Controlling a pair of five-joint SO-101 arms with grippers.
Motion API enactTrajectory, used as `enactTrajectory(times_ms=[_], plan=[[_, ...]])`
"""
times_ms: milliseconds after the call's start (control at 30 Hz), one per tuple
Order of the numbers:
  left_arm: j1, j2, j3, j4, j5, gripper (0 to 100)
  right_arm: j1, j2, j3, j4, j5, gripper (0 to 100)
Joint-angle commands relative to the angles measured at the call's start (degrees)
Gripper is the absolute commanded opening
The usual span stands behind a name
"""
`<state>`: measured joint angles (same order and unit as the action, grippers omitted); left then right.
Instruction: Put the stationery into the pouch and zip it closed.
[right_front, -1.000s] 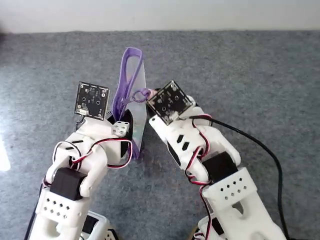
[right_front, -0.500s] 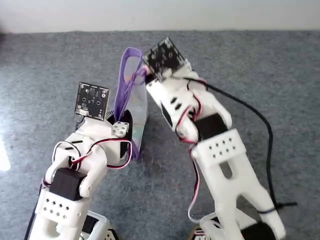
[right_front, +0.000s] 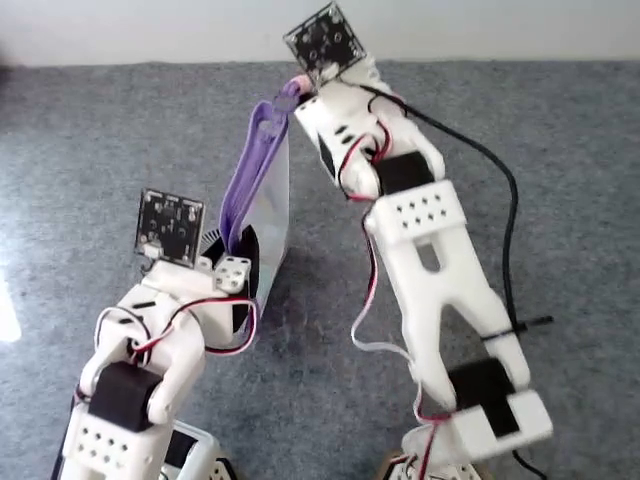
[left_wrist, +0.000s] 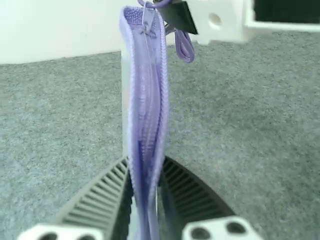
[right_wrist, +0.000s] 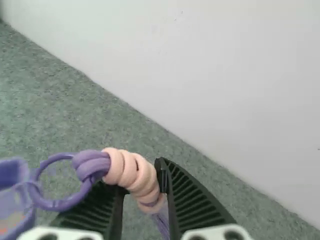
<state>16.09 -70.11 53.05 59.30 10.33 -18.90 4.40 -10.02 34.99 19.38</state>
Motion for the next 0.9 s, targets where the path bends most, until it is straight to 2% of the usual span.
enactTrajectory(times_ms=[0,200,500,567,667,767,867], plan=[[0.35,-3.52,1.36,1.67,-0.35,1,5.05,5.49,-10.73,-1.19,0.53,0.7],[0.26,-4.48,1.45,1.76,-0.35,1,5.85,11.91,-16.18,-0.84,0.53,0.7],[0.18,-4.66,1.45,1.67,-0.35,2,4.62,11.91,-16.26,-0.84,0.53,0.7],[-0.09,-4.84,1.27,1.67,-0.18,6,4.70,11.91,-16.26,-0.84,0.53,0.7],[-0.18,-4.84,0.40,1.67,0.35,17,4.79,10.86,-16.00,-0.31,0.26,0.7],[-0.26,-4.48,-1.36,1.67,4.31,26,4.53,9.19,-16.00,5.58,0.26,0.7],[-0.18,-4.40,-2.24,1.67,6.77,30,4.88,7.43,-16.00,12.18,0.18,0.7]])
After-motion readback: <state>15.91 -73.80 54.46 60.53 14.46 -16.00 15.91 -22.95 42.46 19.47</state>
